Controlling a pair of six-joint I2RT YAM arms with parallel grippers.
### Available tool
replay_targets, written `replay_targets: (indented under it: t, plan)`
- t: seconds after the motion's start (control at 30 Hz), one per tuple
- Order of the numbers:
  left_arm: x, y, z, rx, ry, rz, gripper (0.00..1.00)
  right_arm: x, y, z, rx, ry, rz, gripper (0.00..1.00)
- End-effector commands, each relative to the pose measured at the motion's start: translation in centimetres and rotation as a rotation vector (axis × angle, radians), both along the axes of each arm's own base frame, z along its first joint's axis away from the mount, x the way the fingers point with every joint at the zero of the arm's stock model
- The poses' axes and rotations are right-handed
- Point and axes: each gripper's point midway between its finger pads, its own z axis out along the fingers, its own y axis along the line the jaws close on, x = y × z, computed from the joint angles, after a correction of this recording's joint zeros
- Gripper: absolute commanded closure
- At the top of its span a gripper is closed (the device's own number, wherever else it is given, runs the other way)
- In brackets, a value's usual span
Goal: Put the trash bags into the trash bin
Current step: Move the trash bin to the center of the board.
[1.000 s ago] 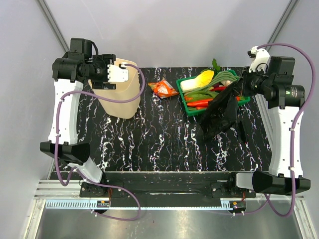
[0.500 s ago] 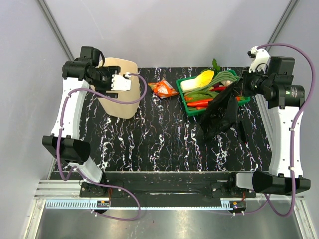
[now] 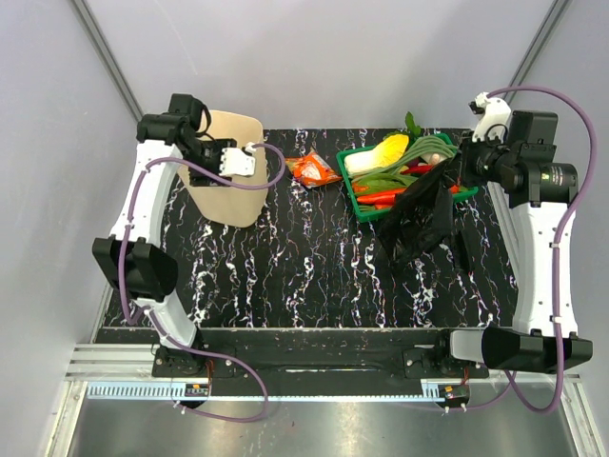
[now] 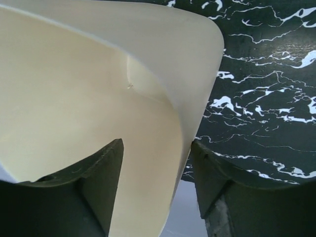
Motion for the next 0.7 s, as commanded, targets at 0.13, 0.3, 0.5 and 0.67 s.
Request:
replay_targets:
  t: [0.13, 0.3, 0.5, 0.67]
  plan:
    - [-4.8, -0.2, -3.9, 0.034, 0.26, -0.038, 0.63, -0.5, -0.3, 1.1, -0.025, -0.062, -0.003, 1.0]
    - [-6.0, -0.9, -3.8, 0.004, 0.27, -0.047, 0.74, -0.4, -0.2, 0.8, -0.021, -0.055, 0.001, 1.0]
    - [-7.9, -3.0, -2.7, -0.016, 0.255, -0.089, 1.0, -0.2, -0.1, 0.8, -0.017, -0.056, 0.005, 1.0]
    - [-9.2, -5.4, -1.7, -0.049, 0.258, -0.085, 1.0, -0.4, -0.2, 0.7, -0.024, -0.062, 0.004, 1.0]
